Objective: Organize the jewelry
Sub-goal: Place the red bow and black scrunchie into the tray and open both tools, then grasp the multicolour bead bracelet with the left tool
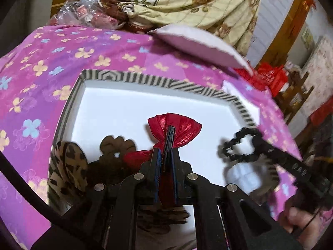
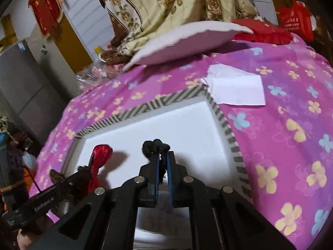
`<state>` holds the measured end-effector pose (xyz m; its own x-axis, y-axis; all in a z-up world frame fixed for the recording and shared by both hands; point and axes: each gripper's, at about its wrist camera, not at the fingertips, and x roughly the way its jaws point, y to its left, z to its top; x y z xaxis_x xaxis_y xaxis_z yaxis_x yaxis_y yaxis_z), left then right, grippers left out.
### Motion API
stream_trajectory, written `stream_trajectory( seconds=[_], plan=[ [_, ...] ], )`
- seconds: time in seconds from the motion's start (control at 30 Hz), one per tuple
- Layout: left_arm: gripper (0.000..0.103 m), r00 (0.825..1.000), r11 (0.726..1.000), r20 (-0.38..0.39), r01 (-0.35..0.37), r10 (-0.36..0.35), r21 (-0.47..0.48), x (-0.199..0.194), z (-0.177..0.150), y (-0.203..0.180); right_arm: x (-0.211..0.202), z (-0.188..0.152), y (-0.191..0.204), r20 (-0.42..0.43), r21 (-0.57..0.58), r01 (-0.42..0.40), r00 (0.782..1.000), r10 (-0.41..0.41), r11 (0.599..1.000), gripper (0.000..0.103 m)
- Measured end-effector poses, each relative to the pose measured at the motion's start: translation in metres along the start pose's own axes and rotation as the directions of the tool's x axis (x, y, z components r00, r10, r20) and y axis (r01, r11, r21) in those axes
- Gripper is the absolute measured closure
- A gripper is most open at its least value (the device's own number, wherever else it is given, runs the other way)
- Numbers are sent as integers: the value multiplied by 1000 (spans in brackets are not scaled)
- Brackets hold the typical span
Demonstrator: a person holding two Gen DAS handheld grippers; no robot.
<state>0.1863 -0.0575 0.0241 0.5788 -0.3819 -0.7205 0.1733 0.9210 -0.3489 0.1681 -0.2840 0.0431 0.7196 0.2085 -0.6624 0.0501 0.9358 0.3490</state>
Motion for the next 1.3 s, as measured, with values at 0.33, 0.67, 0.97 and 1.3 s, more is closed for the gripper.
stream_trajectory(
  seconds=[0.33,0.67,0.97,1.3],
  plan=[
    [82,999,998,-25,24,-26,-65,-3,-1,11,-16,3,1,34,-4,103,994,-103,995,20],
    [51,992,991,42,119,-116,-68,-37,-3,13,-85,-25,24,130,-147,134,985,-115,980,19],
    [51,984,986,78,153,-157,60,-99,-45,-1,-156,-72,-25,121,-39,245,963,-239,969,19],
    [59,992,927,-101,101,-68,362,-86,-110,-34,-162,-105,-72,-21,37,271,963,-270,962,19]
  ],
)
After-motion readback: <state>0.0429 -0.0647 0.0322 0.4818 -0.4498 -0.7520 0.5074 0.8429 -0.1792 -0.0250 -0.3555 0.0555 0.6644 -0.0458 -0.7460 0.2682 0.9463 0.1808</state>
